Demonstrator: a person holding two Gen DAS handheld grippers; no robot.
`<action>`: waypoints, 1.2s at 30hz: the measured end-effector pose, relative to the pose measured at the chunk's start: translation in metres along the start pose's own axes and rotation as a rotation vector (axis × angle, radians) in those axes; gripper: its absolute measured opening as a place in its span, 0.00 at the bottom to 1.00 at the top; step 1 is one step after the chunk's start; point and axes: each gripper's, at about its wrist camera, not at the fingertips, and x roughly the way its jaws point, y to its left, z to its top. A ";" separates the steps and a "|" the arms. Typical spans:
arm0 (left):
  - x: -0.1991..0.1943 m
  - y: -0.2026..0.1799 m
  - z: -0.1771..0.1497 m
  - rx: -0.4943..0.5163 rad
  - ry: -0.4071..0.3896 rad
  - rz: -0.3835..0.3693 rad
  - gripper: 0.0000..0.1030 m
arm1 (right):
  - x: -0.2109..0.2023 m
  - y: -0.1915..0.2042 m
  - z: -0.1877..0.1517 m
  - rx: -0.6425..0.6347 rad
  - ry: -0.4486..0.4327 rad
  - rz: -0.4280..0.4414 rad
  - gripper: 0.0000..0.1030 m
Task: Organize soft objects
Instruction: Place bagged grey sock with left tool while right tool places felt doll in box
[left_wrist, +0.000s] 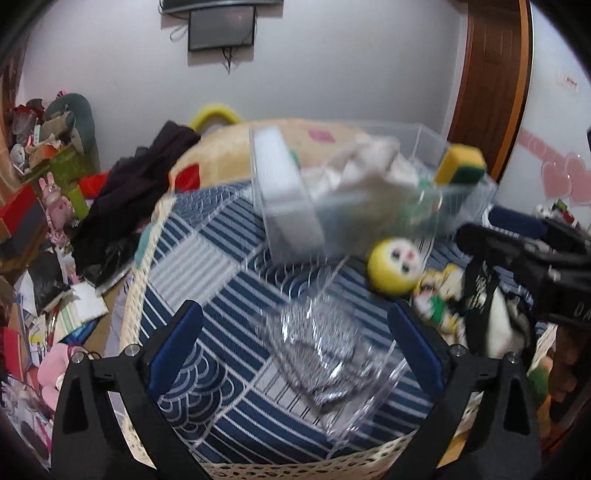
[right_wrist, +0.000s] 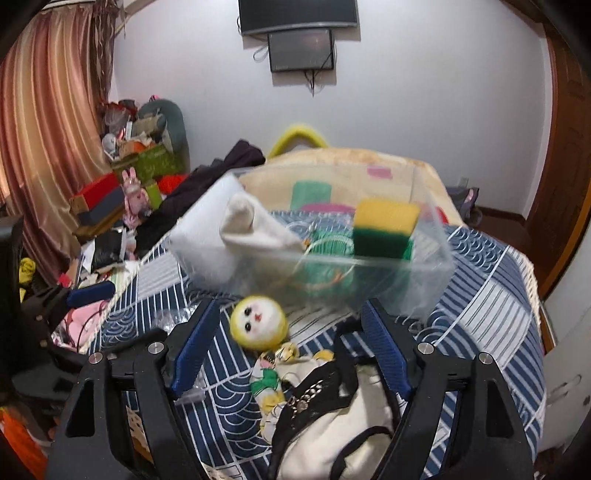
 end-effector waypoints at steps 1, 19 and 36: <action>0.004 0.001 -0.004 -0.001 0.015 -0.004 0.98 | 0.004 0.001 -0.001 0.001 0.014 0.002 0.74; 0.027 0.019 -0.027 -0.094 0.074 -0.164 0.35 | 0.061 0.026 -0.006 -0.041 0.218 0.039 0.58; -0.022 0.015 -0.006 -0.075 -0.068 -0.096 0.30 | 0.002 0.015 0.002 -0.091 0.054 0.056 0.41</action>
